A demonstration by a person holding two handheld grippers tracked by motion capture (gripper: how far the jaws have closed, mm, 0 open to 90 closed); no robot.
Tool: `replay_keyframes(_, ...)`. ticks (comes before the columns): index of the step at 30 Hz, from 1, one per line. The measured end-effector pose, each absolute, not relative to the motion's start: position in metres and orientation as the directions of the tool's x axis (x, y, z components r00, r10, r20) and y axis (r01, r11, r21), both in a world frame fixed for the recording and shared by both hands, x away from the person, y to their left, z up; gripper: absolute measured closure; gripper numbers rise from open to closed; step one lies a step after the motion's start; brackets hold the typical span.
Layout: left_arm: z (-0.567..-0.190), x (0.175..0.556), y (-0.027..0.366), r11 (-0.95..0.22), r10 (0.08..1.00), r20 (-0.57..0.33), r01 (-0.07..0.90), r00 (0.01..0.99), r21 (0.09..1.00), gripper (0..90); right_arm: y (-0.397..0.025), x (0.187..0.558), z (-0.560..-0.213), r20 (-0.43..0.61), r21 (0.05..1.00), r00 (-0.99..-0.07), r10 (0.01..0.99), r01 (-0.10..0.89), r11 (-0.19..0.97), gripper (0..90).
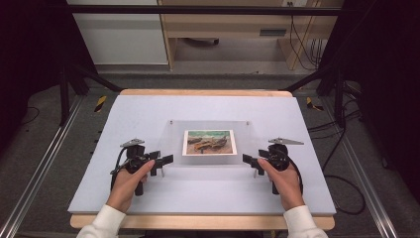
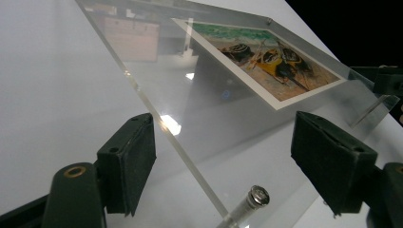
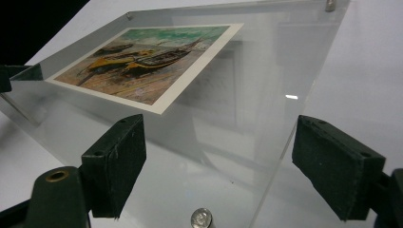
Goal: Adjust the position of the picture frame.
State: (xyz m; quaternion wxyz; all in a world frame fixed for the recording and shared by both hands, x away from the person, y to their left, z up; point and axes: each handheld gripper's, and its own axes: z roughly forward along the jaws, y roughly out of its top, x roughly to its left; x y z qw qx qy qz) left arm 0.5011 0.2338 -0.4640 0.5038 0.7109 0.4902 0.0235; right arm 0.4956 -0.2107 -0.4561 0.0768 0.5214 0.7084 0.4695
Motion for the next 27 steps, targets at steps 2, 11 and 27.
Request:
replay_keyframes(2, -0.4641, 0.5009, 0.2331, -0.012, 0.721, -0.459, 0.672, 0.519, 0.741, 22.5, -0.211, 0.4955, -0.4561, 0.386, 0.742, -0.443, 0.809, 0.67, 0.013, 18.7)
replay_keyframes(11, -0.4653, 0.5009, 0.2336, -0.008, 0.715, -0.464, 0.67, 0.523, 0.742, 22.9, -0.2144, 0.4956, -0.4587, 0.431, 0.723, -0.433, 0.792, 0.69, -0.016, 18.7)
replay_keyframes(27, -0.465, 0.4999, 0.2329, -0.013, 0.719, -0.452, 0.661, 0.528, 0.751, 23.0, -0.2138, 0.495, -0.4603, 0.457, 0.711, -0.433, 0.777, 0.703, -0.027, 19.3)
